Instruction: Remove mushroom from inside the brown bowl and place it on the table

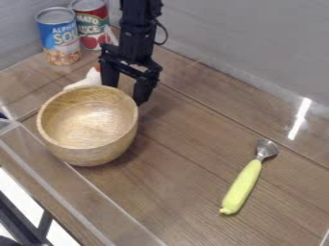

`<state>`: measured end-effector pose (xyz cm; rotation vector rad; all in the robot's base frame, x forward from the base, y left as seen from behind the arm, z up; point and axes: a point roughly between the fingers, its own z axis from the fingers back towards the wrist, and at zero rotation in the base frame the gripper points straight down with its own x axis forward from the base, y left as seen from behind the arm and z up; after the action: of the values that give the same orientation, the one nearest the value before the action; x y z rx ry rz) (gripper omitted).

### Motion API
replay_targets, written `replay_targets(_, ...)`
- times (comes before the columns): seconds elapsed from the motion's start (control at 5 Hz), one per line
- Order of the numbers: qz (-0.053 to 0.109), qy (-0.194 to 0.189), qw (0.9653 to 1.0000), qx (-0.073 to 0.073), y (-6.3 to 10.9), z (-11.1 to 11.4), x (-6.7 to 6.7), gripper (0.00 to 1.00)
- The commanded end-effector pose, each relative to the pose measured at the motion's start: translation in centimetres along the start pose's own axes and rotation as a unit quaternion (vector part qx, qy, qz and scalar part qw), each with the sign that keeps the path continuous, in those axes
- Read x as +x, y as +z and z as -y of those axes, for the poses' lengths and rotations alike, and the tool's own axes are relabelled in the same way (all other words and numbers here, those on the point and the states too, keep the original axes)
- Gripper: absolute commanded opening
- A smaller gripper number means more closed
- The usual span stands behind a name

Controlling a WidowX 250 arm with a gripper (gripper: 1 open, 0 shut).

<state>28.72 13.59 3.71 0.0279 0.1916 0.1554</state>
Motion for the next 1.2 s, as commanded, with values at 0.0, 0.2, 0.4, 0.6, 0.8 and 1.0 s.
replay_targets(0.0,0.026,-0.003,0.9996,0.008,1.51,-0.35,0.87,1.0)
replay_targets(0.2,0.027,-0.004,0.9996,0.008,1.46,-0.44,1.05,1.0)
replay_targets(0.4,0.028,-0.005,0.9996,0.008,1.78,-0.55,1.17,1.0)
replay_targets(0.6,0.029,-0.006,0.9995,0.007,1.76,-0.66,1.36,1.0)
replay_targets(0.8,0.029,-0.006,0.9995,0.007,1.52,-0.72,1.54,1.0)
replay_targets(1.0,0.029,-0.007,0.9995,0.006,1.92,-0.82,1.61,1.0)
